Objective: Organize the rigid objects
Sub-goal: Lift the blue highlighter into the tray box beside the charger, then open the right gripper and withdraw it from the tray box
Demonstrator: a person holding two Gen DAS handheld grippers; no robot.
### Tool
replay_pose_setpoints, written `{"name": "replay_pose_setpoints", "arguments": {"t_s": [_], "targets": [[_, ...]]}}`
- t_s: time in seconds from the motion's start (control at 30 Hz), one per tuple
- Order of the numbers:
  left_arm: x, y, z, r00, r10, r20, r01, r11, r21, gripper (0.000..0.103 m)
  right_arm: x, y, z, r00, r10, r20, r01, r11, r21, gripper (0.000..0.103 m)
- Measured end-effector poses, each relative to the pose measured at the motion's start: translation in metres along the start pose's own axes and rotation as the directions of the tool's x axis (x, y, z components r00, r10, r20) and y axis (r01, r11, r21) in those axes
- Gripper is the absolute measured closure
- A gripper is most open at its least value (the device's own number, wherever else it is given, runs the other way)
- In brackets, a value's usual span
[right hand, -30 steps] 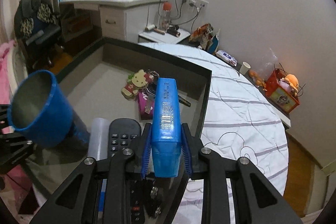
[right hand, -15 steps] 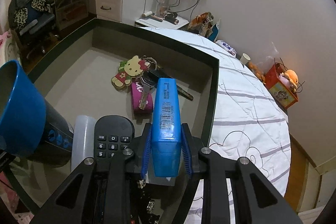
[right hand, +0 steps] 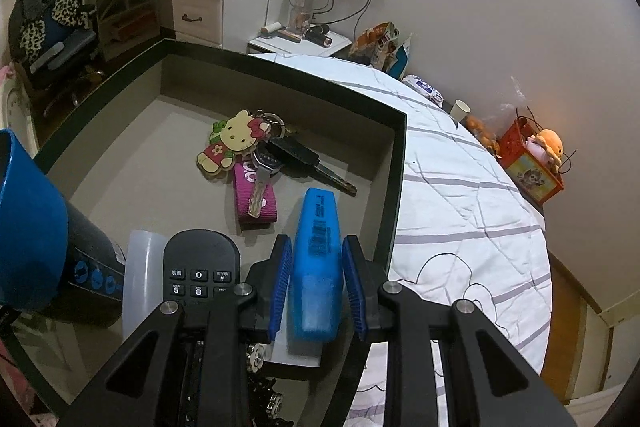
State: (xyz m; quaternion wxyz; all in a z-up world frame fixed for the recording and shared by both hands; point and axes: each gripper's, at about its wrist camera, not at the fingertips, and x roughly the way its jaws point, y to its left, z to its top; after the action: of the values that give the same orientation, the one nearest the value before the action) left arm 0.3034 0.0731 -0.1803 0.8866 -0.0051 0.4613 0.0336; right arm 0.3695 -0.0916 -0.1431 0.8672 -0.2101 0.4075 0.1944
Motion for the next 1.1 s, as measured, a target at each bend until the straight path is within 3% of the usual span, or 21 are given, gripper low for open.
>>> {"name": "replay_pose_setpoints", "arguments": {"t_s": [0.3, 0.47, 0.53, 0.67, 0.73, 0.83, 1.0, 1.1], "targets": [[-0.001, 0.001, -0.001, 1.000, 0.000, 0.000, 0.000, 1.000, 0.000, 0.084, -0.006, -0.002, -0.001, 1.000, -0.014, 0.027, 0.014, 1.000, 0.014, 0.075], [0.000, 0.000, 0.000, 1.000, 0.000, 0.000, 0.000, 1.000, 0.000, 0.084, -0.017, -0.004, -0.001, 0.998, 0.011, 0.060, -0.013, 0.999, 0.031, 0.054], [-0.001, 0.001, -0.001, 1.000, 0.000, 0.001, 0.000, 1.000, 0.000, 0.084, -0.023, -0.006, -0.001, 0.996, -0.004, 0.087, 0.000, 0.999, 0.037, 0.038], [0.000, 0.000, -0.001, 1.000, 0.002, 0.000, -0.002, 1.000, 0.001, 0.084, -0.039, -0.012, -0.002, 0.991, -0.015, 0.136, 0.007, 0.998, 0.058, 0.034], [-0.001, 0.000, 0.000, 1.000, 0.004, 0.000, -0.004, 1.000, 0.001, 0.084, -0.047, -0.017, -0.004, 0.987, -0.032, 0.158, 0.021, 0.997, 0.068, 0.026], [-0.001, 0.000, -0.001, 1.000, 0.003, 0.000, -0.003, 1.000, 0.001, 0.084, -0.052, -0.023, -0.007, 0.984, -0.052, 0.169, 0.037, 0.995, 0.091, 0.025], [-0.001, 0.000, -0.001, 1.000, 0.003, 0.000, -0.003, 1.000, 0.001, 0.084, -0.055, -0.032, -0.015, 0.986, -0.069, 0.152, 0.050, 0.991, 0.124, 0.023], [-0.001, 0.000, 0.000, 1.000, 0.004, 0.000, -0.004, 1.000, 0.001, 0.084, -0.054, -0.034, -0.023, 0.989, -0.072, 0.131, 0.055, 0.990, 0.128, 0.017]]}}
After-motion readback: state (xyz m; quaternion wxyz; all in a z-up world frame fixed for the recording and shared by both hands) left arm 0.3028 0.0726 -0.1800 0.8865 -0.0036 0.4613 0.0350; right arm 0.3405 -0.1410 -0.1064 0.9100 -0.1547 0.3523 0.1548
